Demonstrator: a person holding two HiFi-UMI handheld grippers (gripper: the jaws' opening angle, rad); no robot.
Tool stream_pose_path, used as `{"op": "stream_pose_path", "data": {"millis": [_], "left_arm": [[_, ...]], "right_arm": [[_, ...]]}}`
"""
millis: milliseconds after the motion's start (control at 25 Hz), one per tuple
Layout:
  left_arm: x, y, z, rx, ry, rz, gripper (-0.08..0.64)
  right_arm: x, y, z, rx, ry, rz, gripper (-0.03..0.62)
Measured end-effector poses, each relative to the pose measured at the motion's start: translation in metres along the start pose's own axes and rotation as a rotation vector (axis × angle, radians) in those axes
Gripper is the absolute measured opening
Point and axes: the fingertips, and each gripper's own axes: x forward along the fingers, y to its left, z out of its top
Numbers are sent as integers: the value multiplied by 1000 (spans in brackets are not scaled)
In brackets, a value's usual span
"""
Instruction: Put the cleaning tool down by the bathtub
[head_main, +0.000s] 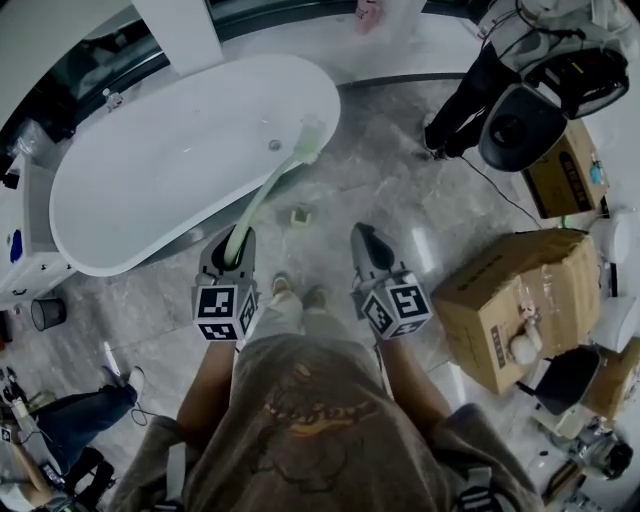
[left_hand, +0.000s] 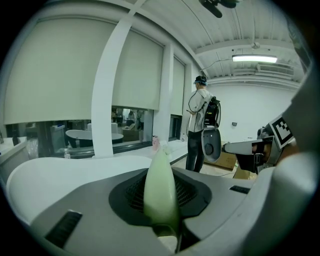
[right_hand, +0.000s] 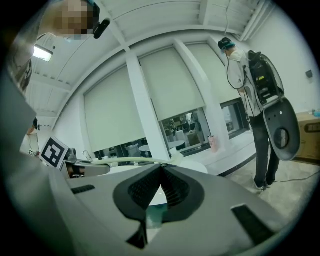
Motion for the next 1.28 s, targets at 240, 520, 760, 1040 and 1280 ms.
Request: {"op": "stream_pose_path", "data": {"millis": [240,520,760,1040,1280], "left_arm": [[23,16,-8,15,22,-16,92],[53,19,-38,14,67,-35,92],[80,15,-62,13,94,-43,92],[104,22,-102,11,130,-47,92],[120,21,-149,4,171,-54,92]], "right_arm": [[22,-4,-9,23,1,-25,0],[35,-22,-33,45,17,-58,0],[45,-46,-55,63,25,-84,0],[74,-56,-90,73,57,-79,0],[91,-63,-131,87,87,-59,0]]}}
